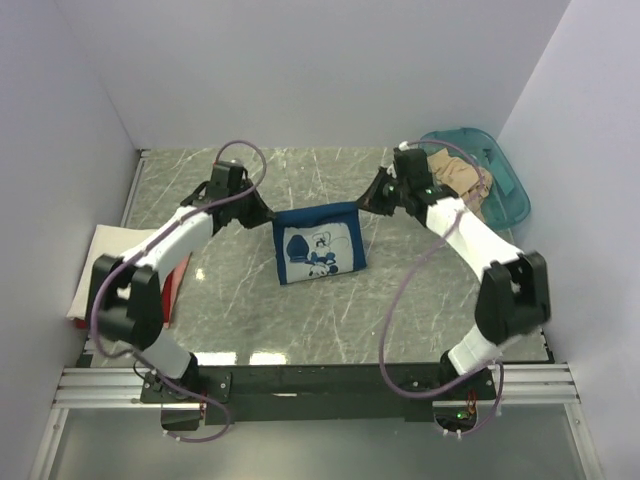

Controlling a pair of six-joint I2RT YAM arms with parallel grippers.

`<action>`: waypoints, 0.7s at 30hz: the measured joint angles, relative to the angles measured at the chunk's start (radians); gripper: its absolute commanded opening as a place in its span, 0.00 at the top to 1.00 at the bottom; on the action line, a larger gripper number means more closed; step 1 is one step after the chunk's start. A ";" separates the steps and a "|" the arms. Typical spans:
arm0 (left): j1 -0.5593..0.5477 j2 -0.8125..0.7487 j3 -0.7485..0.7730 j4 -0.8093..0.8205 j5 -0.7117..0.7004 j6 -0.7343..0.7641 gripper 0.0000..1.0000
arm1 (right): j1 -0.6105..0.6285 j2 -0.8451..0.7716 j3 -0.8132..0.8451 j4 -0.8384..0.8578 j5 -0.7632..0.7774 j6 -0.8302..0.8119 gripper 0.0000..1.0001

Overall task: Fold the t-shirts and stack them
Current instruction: Fold the tshirt

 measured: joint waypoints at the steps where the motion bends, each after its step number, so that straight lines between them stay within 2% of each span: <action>1: 0.012 0.028 0.020 0.002 0.008 0.003 0.99 | -0.004 0.042 0.032 0.000 -0.009 -0.002 1.00; 11: 0.151 0.377 0.235 0.033 0.118 0.021 0.99 | -0.040 0.517 0.459 -0.012 -0.097 -0.007 1.00; 17: 0.173 0.547 0.400 0.028 0.175 0.027 0.99 | -0.070 0.670 0.560 -0.017 -0.123 0.009 1.00; 20: 0.173 0.594 0.458 0.027 0.197 0.029 0.96 | -0.092 0.705 0.579 -0.030 -0.134 0.018 1.00; 21: 0.172 0.604 0.475 0.026 0.204 0.029 0.87 | -0.098 0.718 0.593 -0.032 -0.137 0.019 1.00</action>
